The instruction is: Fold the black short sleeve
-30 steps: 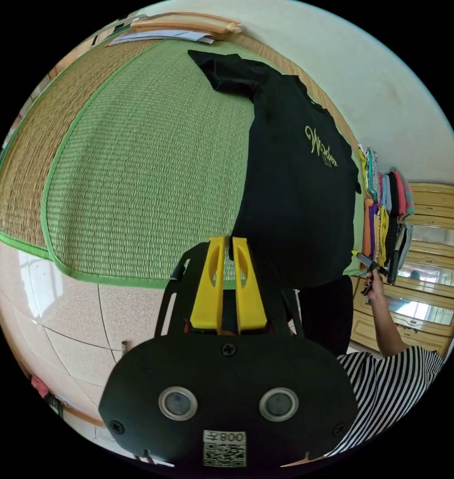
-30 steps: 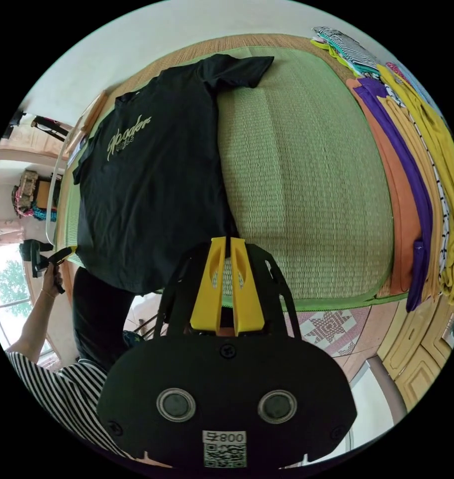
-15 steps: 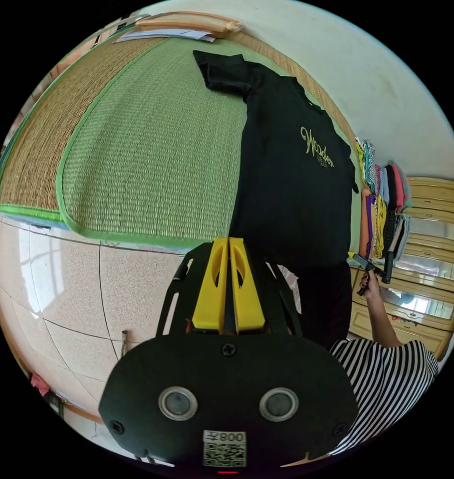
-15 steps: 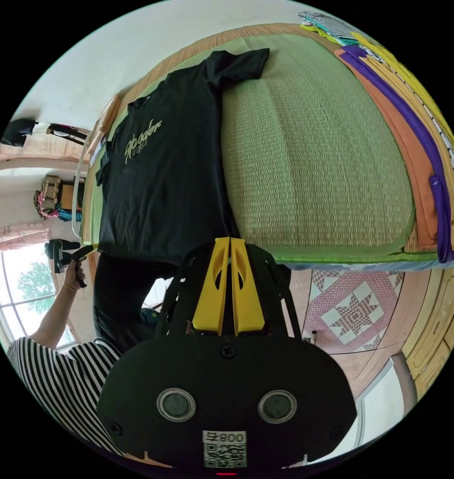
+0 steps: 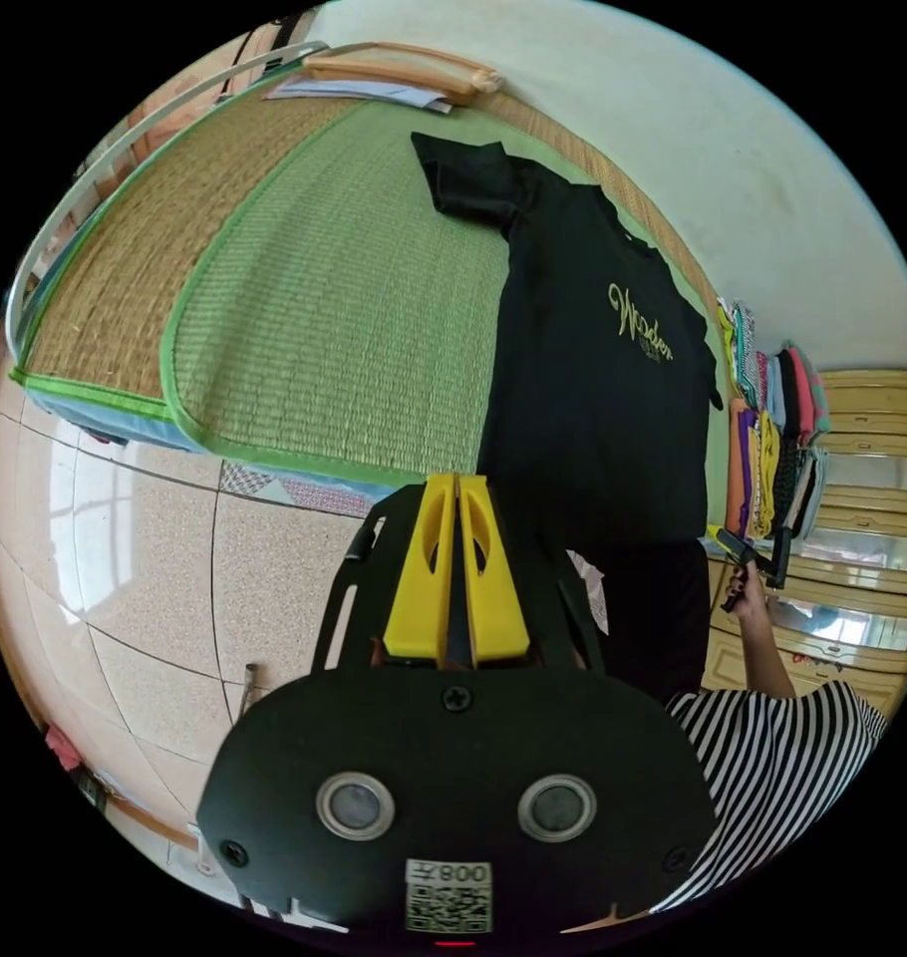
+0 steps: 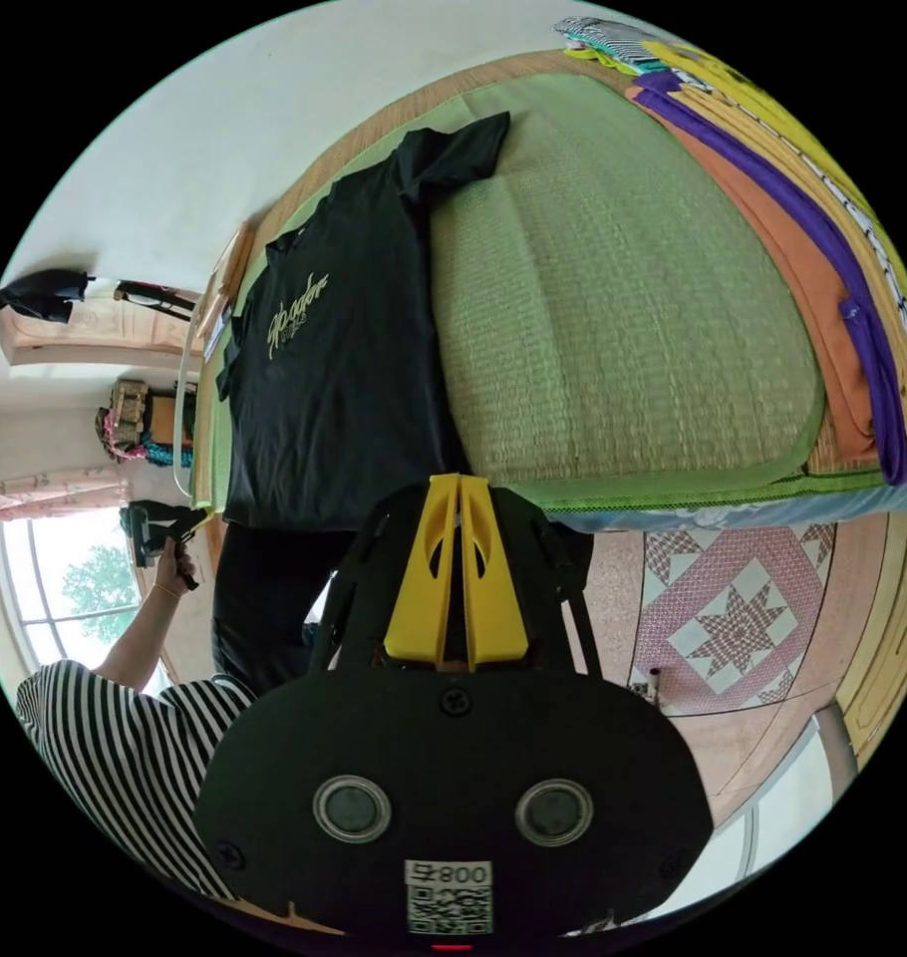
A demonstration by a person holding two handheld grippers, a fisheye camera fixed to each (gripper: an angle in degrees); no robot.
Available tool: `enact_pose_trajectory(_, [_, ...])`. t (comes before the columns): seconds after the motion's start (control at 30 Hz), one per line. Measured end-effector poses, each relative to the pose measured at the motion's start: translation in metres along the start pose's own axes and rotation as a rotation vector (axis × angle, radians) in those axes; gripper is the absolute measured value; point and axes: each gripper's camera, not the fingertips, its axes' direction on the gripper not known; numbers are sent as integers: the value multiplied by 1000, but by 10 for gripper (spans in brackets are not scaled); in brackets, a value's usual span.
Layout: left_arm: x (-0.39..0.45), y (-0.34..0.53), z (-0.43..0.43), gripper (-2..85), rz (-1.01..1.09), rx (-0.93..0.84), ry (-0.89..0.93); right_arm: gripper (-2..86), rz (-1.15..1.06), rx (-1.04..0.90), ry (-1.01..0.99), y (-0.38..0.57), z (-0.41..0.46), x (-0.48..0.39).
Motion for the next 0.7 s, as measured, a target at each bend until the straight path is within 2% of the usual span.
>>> enact_pose_trajectory(0.13, [26, -4, -11, 15, 12, 63, 24, 15, 31, 80, -9, 2, -11, 19])
enact_pose_trajectory(0.33, [129, -57, 4, 39, 228, 24, 162, 63, 7, 231, -87, -46, -25, 34])
enact_pose_trajectory(0.5, [276, -130, 43, 60, 505, -62, 318, 77, -16, 330, -119, -104, -25, 42])
enact_pose_trajectory(0.7, [442, -193, 83, 73, 764, -127, 303, 76, 32, 378, -187, -138, -6, 74])
